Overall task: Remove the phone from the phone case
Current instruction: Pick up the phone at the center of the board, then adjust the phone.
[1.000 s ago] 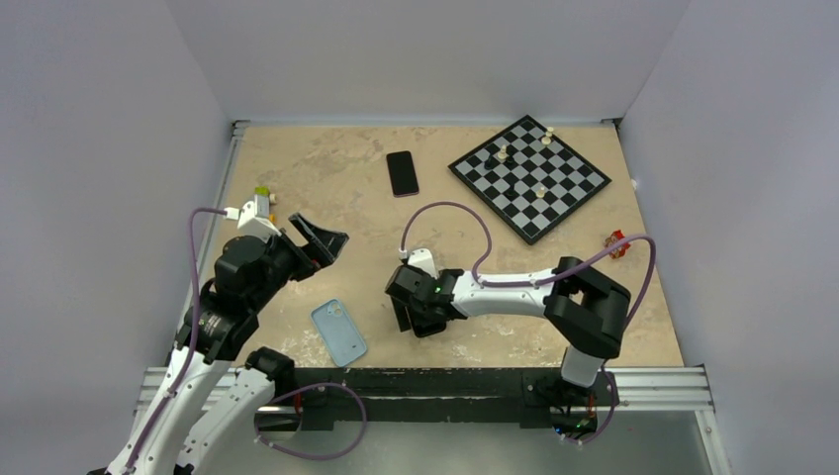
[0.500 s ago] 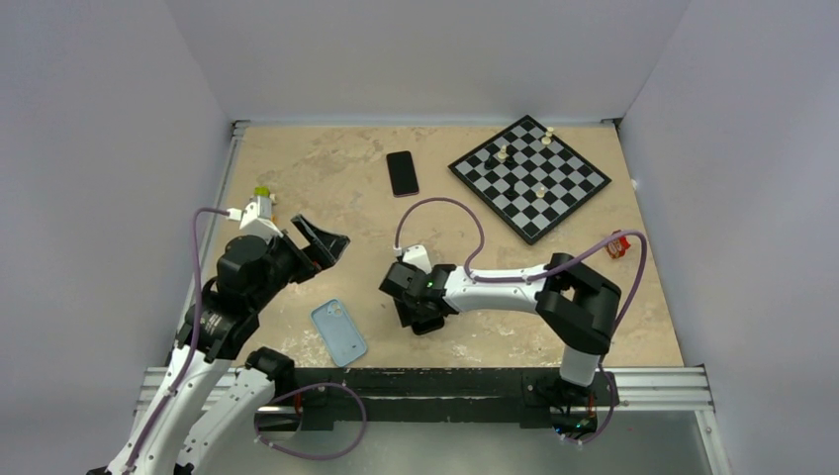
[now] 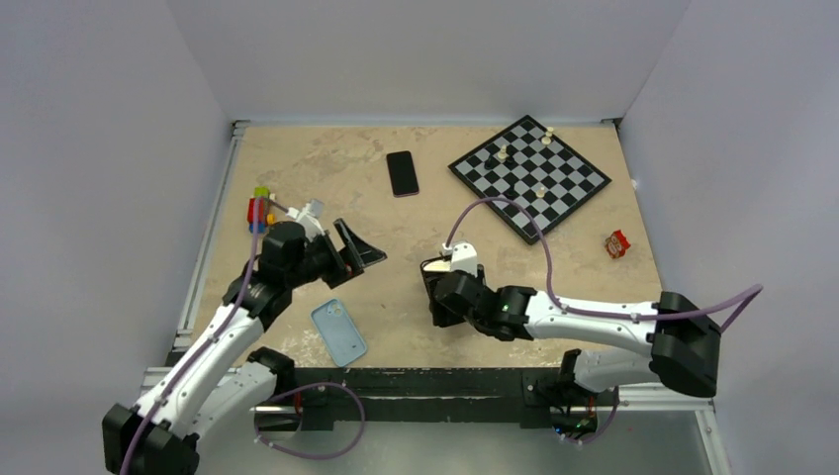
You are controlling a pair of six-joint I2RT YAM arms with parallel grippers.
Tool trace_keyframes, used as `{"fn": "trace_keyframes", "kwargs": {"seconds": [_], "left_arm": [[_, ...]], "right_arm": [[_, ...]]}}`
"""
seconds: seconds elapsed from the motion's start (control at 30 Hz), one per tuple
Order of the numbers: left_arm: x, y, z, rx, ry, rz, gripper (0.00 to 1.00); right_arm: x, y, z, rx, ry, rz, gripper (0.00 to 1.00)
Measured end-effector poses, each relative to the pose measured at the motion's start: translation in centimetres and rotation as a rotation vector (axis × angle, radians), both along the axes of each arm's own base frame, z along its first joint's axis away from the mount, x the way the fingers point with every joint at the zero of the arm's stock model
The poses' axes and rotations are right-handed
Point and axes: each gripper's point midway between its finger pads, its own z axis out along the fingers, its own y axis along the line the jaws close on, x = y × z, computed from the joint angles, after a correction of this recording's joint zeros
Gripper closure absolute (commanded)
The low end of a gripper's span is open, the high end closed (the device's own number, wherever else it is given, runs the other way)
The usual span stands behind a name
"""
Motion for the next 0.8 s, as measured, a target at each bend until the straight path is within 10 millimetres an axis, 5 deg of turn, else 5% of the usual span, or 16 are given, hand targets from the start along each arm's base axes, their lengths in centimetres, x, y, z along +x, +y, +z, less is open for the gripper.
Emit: {"fn": "trace_keyframes", "kwargs": {"seconds": [0.2, 0.57, 0.8], "left_arm": [[-1.1, -4.2, -3.8, -0.076, 0.145, -0.211, 0.16], [-1.9, -6.5, -3.8, -0.115, 0.072, -0.341, 0.12], [-1.5, -7.8, -4.8, -0.104, 0.096, -0.370, 0.35]], "right_arm": [[0.2, 0.7, 2.8, 0.086, -0.074, 0.074, 1.00], [-0.1, 2.1, 5.2, 0.117, -0.131, 0.209, 1.00], [-0.8, 4.3, 6.2, 0.126, -0.145, 0.268, 1.00]]}}
